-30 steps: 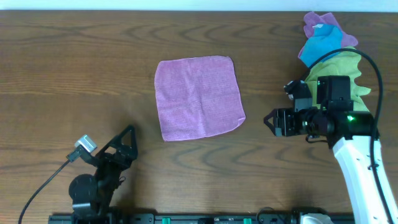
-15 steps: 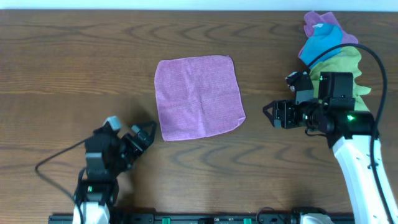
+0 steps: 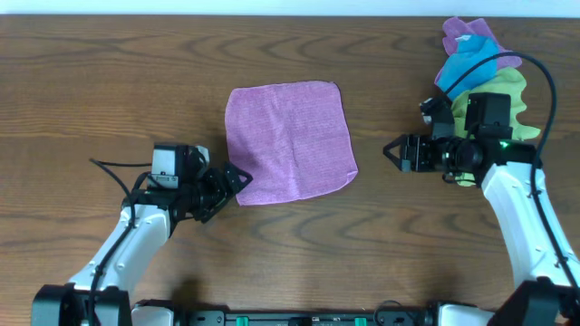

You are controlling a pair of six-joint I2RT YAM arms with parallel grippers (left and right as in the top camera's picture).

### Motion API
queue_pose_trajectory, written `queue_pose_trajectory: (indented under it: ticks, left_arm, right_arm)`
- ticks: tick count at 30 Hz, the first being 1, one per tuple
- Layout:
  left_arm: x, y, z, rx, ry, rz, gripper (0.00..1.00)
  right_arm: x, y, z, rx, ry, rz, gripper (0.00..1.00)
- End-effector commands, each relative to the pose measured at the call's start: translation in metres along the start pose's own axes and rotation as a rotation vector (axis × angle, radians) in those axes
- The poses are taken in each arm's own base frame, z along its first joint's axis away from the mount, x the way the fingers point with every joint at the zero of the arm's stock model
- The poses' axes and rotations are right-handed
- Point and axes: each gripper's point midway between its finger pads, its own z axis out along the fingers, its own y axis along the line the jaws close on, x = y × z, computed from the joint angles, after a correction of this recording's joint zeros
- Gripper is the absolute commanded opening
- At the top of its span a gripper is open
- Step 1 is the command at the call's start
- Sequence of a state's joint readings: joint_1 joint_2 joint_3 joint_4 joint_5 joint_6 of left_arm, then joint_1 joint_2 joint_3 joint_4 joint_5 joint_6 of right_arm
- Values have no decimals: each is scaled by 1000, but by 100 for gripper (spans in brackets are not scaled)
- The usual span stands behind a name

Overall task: Fold the cloth
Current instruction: 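Move both grippers to the cloth's left and right bottom corners, then grasp the cloth's bottom corners with both grippers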

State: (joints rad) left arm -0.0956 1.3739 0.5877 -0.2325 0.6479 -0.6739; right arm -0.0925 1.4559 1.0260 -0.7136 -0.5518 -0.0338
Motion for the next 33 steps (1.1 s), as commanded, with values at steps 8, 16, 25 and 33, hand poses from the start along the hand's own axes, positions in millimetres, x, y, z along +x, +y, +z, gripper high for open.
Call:
queue_pose_trajectory:
  ticks: [8, 16, 25, 33]
  left_arm:
    - [3, 16, 2, -88, 21, 45, 92]
    - [-1, 14, 22, -54, 47, 63, 88]
    - [5, 16, 40, -11, 115, 27, 65]
    - [6, 19, 41, -20, 124, 18, 43]
  right_arm:
    - [-9, -3, 16, -53, -7, 36, 70]
    - [-12, -2, 16, -65, -16, 34, 64]
    - [-9, -2, 17, -64, -4, 42, 63]
    - [-9, -2, 17, -64, -5, 42, 62]
